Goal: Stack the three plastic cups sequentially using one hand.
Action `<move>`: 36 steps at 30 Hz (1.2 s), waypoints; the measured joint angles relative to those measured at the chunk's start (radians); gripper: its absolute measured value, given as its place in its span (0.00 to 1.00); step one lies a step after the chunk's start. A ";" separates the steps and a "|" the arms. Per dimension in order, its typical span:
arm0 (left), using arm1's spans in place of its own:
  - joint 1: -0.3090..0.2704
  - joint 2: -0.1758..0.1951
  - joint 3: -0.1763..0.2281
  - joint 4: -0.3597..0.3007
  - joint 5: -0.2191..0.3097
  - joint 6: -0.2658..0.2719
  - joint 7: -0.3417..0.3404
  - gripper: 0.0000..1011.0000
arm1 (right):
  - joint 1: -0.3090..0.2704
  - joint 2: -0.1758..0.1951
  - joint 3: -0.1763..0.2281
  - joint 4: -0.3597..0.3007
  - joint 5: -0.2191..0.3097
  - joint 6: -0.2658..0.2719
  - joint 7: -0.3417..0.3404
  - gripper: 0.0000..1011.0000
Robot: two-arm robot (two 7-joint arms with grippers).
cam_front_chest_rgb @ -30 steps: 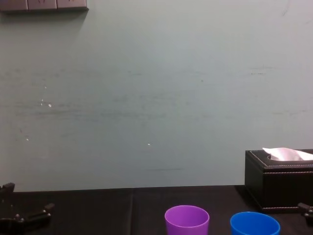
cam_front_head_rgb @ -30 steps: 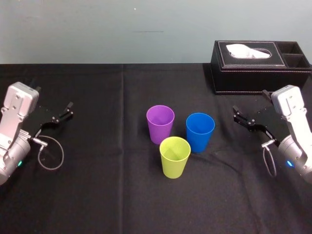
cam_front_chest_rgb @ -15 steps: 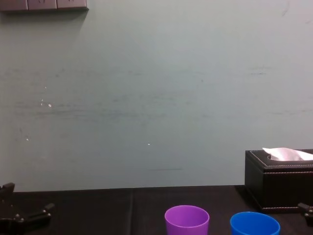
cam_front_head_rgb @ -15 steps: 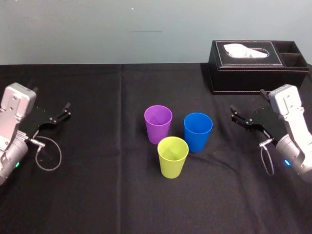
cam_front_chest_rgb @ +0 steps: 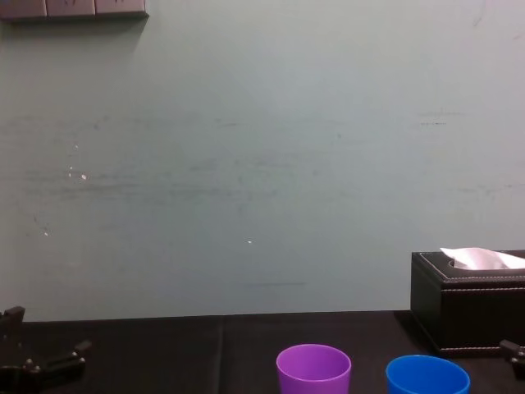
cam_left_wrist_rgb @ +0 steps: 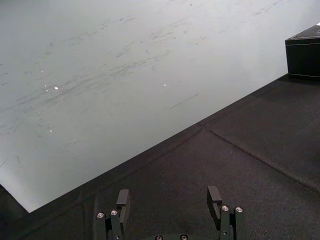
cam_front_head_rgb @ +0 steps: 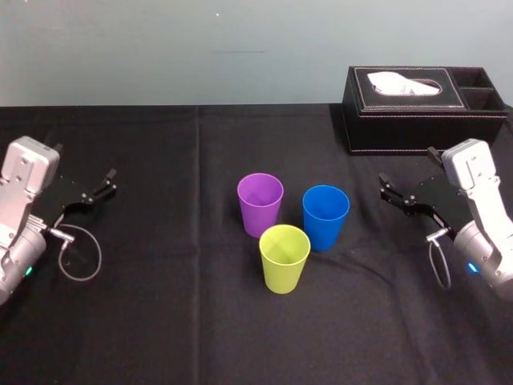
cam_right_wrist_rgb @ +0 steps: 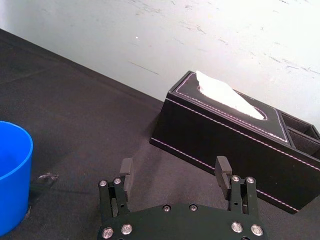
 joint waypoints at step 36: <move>0.000 0.000 0.000 0.000 0.000 0.000 0.000 1.00 | -0.326 0.055 0.109 -0.280 0.176 0.010 0.194 0.99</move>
